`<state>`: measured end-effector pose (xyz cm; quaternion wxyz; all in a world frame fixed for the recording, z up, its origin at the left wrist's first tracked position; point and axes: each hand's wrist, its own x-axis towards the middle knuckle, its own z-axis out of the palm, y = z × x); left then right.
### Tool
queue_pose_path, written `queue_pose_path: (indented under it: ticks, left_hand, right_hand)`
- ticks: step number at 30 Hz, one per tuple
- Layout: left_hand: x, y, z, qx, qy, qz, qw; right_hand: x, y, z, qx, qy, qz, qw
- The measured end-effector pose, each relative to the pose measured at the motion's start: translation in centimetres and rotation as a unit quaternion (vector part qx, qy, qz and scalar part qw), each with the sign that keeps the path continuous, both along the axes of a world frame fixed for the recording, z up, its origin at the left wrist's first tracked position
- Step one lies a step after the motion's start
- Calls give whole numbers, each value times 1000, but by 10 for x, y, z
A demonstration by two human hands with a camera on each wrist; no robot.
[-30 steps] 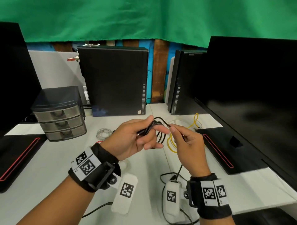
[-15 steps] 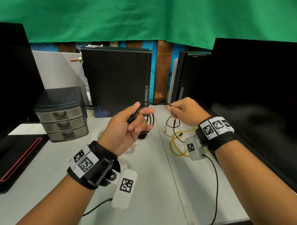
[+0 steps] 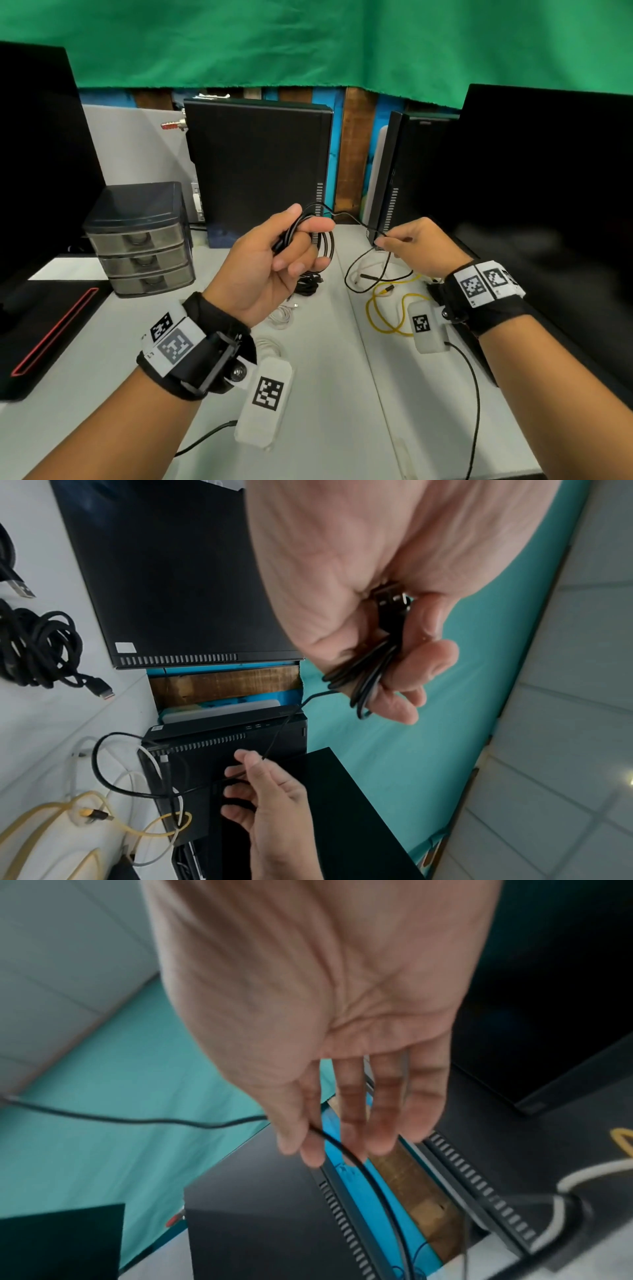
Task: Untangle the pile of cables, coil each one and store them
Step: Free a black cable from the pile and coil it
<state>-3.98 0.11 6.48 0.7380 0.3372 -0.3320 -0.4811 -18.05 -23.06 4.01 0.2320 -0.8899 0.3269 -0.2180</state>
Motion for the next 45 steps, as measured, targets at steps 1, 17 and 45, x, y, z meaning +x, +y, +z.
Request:
queue_pose_path:
  ticks: [1, 17, 45]
  left_hand:
    - [-1, 0, -1, 2, -9, -2, 1000]
    - [-20, -6, -11, 39, -85, -22, 995]
    - [-3, -14, -45, 98, -553, 73, 824]
  right_hand:
    - [2, 0, 1, -23, -13, -16, 1000]
    - [2, 8, 3, -58, -41, 10, 997]
    - [-29, 125, 8, 80, -113, 193, 971]
